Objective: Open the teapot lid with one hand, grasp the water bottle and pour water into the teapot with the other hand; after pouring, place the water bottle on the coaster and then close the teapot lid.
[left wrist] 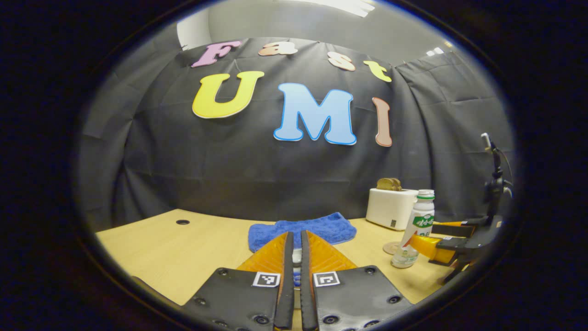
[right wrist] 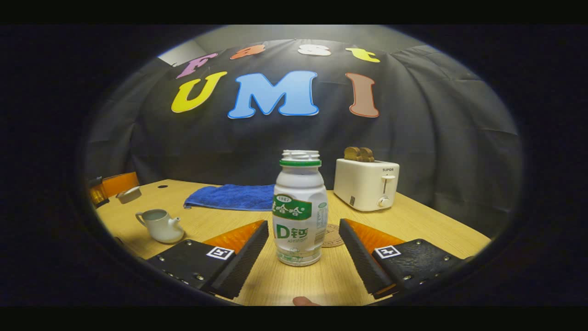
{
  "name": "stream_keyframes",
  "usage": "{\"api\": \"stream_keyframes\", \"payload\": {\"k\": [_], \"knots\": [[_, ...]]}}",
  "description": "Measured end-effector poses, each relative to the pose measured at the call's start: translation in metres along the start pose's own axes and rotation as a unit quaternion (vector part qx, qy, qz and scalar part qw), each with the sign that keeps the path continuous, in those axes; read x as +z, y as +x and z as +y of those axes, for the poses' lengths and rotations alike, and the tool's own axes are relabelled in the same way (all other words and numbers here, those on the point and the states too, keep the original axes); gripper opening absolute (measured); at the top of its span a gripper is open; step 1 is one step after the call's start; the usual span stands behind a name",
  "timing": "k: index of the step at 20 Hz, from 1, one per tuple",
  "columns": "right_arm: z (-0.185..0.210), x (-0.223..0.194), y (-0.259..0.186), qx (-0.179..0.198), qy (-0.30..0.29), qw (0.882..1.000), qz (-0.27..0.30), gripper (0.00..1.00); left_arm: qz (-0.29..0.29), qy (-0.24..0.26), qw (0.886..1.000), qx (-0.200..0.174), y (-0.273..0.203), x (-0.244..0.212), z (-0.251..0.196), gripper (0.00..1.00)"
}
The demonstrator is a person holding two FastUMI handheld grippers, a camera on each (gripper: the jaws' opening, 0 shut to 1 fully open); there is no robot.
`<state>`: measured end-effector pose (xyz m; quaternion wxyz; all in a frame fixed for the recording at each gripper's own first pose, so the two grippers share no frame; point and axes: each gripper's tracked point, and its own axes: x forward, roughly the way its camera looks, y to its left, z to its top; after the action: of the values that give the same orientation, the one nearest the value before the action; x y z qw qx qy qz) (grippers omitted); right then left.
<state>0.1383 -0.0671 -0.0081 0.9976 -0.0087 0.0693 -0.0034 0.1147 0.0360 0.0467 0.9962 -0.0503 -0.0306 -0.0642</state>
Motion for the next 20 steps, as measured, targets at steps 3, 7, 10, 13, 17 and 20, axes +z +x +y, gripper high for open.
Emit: {"api": "stream_keyframes", "payload": {"k": [3,7,10,13,17,20], "knots": [[0.0,-0.01,0.014,0.002,0.012,1.0,0.023,0.96,-0.013,0.017,1.0,0.01,-0.003,0.006,0.003,0.16],[-0.006,-0.005,0.025,-0.019,-0.004,1.0,0.013,0.95,-0.011,0.024,1.0,0.005,-0.003,0.003,-0.003,0.12],[-0.007,-0.003,0.03,-0.029,-0.006,0.999,0.013,0.95,-0.01,0.025,1.0,0.006,-0.004,0.005,0.0,0.12],[-0.002,0.001,0.029,-0.024,-0.008,1.0,0.003,0.82,-0.009,0.024,1.0,0.009,-0.003,0.003,0.003,0.12],[-0.002,0.001,0.027,-0.015,-0.015,1.0,-0.003,0.76,-0.009,0.032,0.999,0.009,-0.004,0.005,0.002,0.16],[0.005,0.007,0.023,-0.005,-0.027,1.0,-0.009,0.73,-0.02,0.037,0.999,0.003,-0.015,0.021,0.0,0.16]]}}
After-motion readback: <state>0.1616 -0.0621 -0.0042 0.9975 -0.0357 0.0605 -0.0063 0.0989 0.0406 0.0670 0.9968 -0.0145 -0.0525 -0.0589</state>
